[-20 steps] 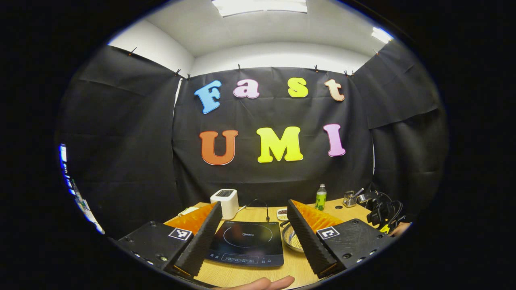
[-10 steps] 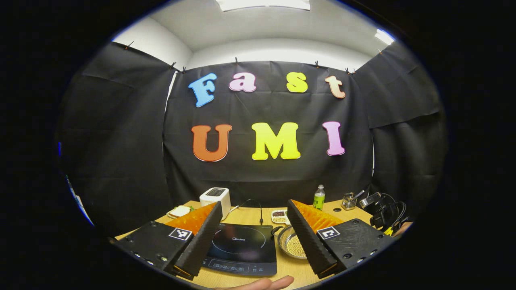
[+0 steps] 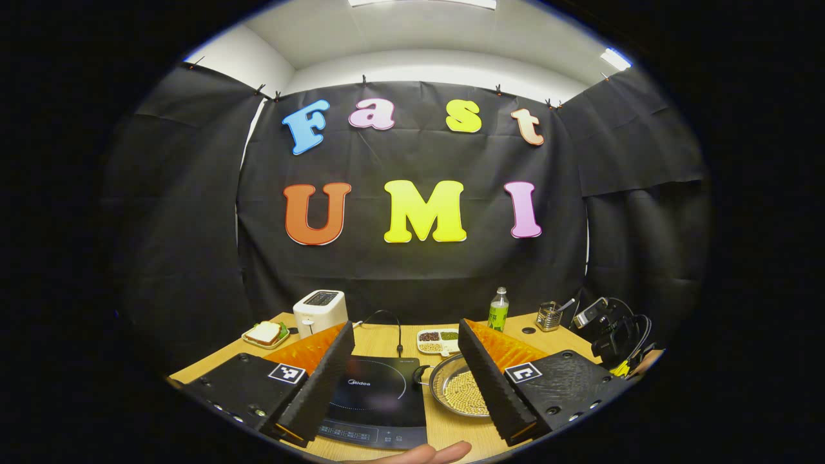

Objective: First push the handle of the pot to place it horizontally, then grasp the pot with both hands and set it on the induction cooktop.

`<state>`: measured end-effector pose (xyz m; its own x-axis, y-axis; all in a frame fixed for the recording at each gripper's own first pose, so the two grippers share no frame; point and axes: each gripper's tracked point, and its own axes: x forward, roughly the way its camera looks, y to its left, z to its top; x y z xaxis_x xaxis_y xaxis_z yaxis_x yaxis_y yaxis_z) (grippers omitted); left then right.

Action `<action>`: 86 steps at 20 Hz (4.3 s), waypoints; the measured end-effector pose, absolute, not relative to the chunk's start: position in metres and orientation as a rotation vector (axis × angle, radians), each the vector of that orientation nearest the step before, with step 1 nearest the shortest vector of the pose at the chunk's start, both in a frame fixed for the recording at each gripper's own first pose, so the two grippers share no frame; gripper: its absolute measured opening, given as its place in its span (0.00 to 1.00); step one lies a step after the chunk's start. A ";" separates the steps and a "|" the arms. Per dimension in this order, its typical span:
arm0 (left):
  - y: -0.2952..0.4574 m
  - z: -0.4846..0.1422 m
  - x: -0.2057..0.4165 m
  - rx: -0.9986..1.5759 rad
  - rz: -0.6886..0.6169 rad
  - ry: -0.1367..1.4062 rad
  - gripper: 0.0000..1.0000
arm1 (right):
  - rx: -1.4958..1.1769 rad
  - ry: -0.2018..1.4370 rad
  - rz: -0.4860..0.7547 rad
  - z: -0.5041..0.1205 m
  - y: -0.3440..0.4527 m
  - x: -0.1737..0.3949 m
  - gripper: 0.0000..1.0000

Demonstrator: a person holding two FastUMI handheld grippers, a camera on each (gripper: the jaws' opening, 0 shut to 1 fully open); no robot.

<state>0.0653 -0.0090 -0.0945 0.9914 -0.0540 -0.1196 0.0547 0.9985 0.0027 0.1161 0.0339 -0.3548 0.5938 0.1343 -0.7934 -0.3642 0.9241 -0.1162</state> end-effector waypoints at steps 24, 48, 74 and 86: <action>-0.056 -0.245 0.141 -0.023 -0.133 0.477 0.97 | -0.131 0.622 0.157 -0.318 -0.011 0.182 0.59; -0.054 -0.357 0.190 -0.025 -0.106 0.758 0.83 | -0.072 0.618 0.062 -0.359 -0.014 0.242 1.00; -0.064 -0.318 0.092 -0.026 -0.151 0.743 0.57 | 0.006 0.654 0.026 -0.319 -0.018 0.131 0.59; -0.055 -0.231 0.096 -0.073 -0.210 0.586 0.57 | 0.072 0.584 0.021 -0.250 -0.004 0.113 0.58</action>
